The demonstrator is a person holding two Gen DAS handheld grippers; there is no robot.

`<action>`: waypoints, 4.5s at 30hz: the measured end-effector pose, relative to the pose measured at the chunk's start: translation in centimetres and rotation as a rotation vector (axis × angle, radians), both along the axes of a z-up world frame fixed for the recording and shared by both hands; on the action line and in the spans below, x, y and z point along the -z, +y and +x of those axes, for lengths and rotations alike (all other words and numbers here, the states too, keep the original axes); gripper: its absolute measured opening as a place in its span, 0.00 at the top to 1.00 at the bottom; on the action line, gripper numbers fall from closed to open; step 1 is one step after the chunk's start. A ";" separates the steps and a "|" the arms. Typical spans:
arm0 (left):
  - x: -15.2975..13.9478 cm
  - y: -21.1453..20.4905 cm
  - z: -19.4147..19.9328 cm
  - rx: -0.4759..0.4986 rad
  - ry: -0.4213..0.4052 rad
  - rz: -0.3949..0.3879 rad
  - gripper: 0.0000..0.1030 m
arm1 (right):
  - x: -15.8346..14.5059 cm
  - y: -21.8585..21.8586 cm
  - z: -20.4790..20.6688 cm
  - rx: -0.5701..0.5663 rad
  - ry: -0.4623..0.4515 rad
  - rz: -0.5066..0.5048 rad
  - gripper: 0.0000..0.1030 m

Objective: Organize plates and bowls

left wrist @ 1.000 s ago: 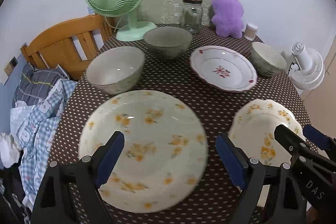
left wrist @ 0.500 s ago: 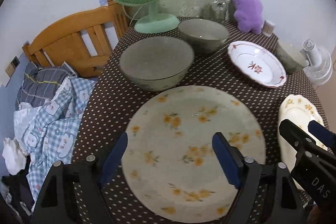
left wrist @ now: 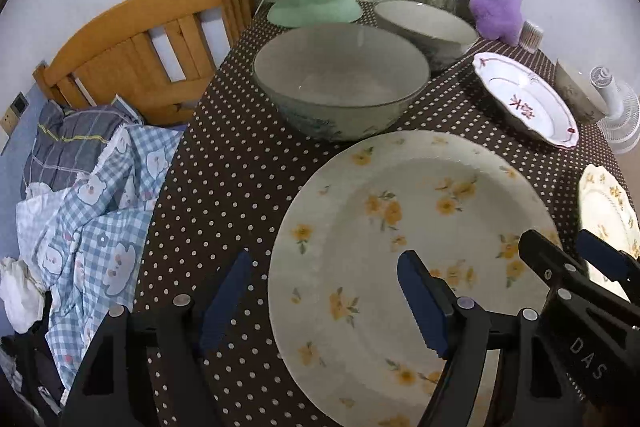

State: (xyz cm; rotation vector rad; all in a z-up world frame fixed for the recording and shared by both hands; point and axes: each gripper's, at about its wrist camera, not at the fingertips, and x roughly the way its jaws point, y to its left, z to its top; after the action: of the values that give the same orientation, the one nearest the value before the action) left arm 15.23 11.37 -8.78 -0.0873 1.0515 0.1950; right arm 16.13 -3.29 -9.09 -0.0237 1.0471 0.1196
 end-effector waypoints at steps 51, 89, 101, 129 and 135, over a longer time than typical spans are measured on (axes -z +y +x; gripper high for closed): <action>-4.0 -6.6 -1.0 0.092 -0.031 -0.074 0.39 | -3.8 -6.3 -1.7 0.060 -0.007 -0.025 0.42; -1.0 -26.7 4.1 0.219 0.075 -0.093 0.39 | -1.7 -26.6 0.8 0.200 0.058 -0.038 0.42; 0.9 -26.7 5.0 0.158 0.105 -0.094 0.37 | -0.6 -26.7 2.0 0.151 0.073 -0.037 0.42; -0.3 -26.4 4.3 0.146 0.057 0.029 0.25 | 0.0 -25.8 2.5 0.087 0.098 -0.061 0.62; -0.2 -25.9 4.6 0.143 0.060 0.036 0.24 | 0.4 -24.5 3.4 0.061 0.104 -0.058 0.61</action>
State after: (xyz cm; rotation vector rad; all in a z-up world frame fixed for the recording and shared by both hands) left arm 19.82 -14.53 -8.55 0.0264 1.1089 0.0873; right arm 19.49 -27.81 -9.45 -0.0384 1.1535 0.0351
